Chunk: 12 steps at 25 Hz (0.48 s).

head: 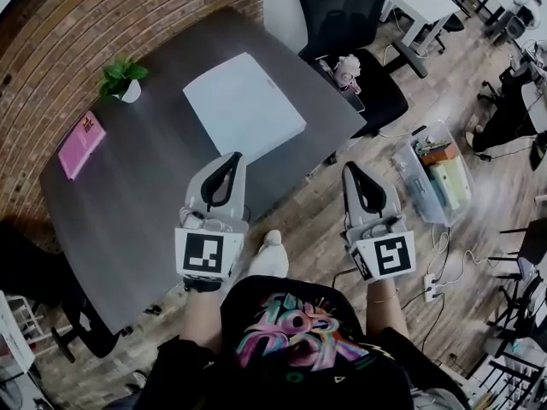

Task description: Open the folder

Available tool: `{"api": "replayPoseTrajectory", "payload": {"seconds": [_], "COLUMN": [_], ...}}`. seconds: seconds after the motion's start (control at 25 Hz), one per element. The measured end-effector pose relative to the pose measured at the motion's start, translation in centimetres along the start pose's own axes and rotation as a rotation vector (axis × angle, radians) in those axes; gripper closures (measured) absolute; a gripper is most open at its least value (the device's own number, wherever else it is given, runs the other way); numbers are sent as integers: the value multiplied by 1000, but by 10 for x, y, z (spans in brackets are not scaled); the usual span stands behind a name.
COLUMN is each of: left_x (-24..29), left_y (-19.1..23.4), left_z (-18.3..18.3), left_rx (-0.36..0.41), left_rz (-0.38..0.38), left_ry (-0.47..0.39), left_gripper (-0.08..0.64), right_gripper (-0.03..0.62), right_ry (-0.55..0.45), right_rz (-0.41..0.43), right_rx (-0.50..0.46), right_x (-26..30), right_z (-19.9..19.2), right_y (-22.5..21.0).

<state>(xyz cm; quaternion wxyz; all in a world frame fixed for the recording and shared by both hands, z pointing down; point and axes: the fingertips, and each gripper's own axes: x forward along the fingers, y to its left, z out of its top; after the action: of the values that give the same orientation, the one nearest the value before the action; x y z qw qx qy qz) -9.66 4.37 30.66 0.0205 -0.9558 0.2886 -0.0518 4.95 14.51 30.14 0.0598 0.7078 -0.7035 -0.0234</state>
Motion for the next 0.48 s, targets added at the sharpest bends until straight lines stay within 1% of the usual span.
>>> {"api": "replayPoseTrajectory", "payload": {"seconds": [0.2, 0.48], "left_x": [30, 43], "left_y": [30, 45], "left_z": [-1, -14], "left_rx": [4, -22], "left_rz": [-17, -19], "left_ry": [0, 20], "left_gripper": [558, 558], "right_gripper": [591, 591], "right_ry": [4, 19], "right_rz": [-11, -11], "right_rx": [-16, -17], "right_x": [45, 70], "right_z": [4, -1], "right_y": [-9, -15]}}
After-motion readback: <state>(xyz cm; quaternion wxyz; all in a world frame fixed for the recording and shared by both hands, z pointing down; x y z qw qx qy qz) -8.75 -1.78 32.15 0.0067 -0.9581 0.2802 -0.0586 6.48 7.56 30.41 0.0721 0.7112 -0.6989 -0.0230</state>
